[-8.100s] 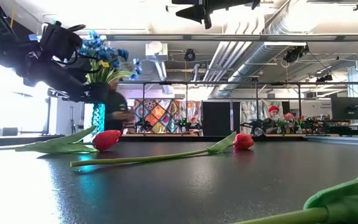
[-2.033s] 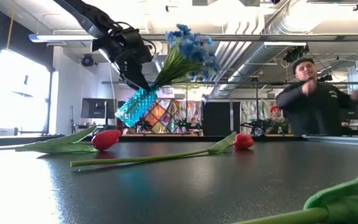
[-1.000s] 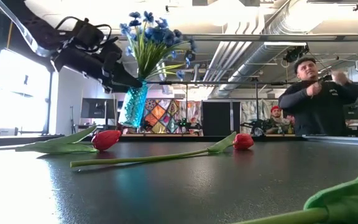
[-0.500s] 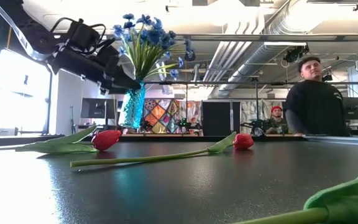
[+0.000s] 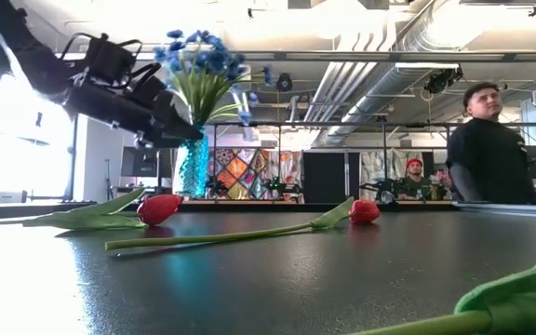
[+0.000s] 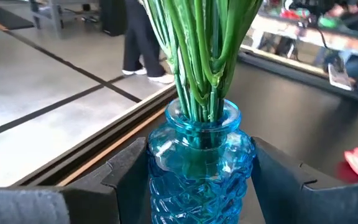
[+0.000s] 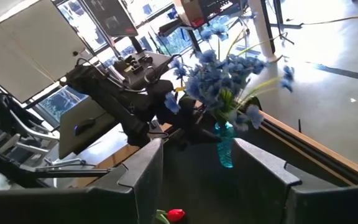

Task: Sort flowers into vase by color
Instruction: Adjust the blue vase on the top left of the table

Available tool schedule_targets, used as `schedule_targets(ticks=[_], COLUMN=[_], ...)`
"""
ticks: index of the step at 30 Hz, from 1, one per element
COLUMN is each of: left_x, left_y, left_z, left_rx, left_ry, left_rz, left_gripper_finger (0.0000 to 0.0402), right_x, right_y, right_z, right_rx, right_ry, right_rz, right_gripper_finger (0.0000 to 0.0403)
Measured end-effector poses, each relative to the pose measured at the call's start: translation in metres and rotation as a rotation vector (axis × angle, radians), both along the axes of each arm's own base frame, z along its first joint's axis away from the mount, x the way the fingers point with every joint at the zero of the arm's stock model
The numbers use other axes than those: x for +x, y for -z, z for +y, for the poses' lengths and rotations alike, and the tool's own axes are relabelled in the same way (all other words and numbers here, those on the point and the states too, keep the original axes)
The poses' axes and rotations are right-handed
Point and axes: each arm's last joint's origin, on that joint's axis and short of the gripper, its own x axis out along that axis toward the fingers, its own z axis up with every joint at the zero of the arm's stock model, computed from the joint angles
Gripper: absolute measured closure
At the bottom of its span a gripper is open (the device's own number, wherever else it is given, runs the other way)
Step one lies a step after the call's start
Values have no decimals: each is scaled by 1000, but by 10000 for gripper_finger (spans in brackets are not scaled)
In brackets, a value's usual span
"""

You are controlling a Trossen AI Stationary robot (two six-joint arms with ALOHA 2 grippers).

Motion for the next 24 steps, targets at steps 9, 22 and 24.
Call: schedule_targets(ticks=[9, 22, 24], left_x=[-14, -42, -46], left_y=[20, 44, 46], left_z=[-12, -30, -33], left_rx=[10, 50, 62], left_ry=[-97, -279, -294], left_rz=[15, -23, -23], left_gripper_finger=[188, 188, 188], right_x=[22, 32, 32], right_y=[7, 11, 11], right_z=[-7, -11, -11], right_rx=[-11, 33, 33], right_ry=[-5, -3, -3], right_rz=[14, 9, 9], right_gripper_finger=[226, 226, 226])
